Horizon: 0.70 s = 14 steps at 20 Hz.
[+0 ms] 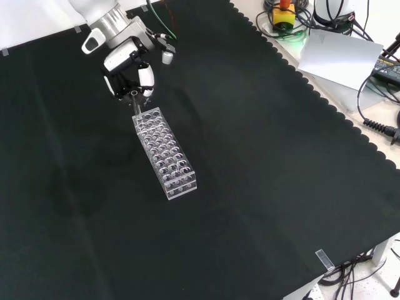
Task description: Put the test tube back in the rack.
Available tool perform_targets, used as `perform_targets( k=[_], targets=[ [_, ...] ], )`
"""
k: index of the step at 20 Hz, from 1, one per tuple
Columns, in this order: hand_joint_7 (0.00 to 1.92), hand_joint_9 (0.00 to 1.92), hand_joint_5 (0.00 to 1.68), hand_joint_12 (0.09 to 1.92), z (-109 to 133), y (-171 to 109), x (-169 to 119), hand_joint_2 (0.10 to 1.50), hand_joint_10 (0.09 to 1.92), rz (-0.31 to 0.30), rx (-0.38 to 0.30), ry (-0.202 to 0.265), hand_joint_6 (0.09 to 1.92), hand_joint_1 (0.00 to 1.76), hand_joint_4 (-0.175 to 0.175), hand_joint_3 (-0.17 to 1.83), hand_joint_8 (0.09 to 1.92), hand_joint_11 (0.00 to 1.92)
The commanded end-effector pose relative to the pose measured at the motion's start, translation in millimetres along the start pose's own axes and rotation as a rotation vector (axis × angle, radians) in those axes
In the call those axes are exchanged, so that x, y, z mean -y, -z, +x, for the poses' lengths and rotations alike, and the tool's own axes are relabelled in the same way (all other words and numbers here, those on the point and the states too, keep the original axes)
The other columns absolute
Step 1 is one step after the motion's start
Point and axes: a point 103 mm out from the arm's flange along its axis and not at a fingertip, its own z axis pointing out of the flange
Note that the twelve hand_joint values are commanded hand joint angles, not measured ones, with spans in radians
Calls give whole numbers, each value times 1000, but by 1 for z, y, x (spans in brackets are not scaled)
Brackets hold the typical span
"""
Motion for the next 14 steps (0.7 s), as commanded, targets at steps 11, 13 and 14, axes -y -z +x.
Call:
perform_targets(
  k=[11, 13, 14],
  targets=[
    [1420, 1650, 1364, 871, -7, -17, -2, 540, 691, 26, 4, -11, 525, 1333, -175, 796, 525, 1260],
    [1420, 1650, 1363, 871, -6, -21, -3, 540, 691, 33, 6, -9, 526, 1333, -175, 797, 527, 1259],
    [1419, 1650, 1363, 871, -6, -22, -3, 540, 692, 36, 7, -9, 527, 1333, -175, 797, 527, 1259]
  ],
)
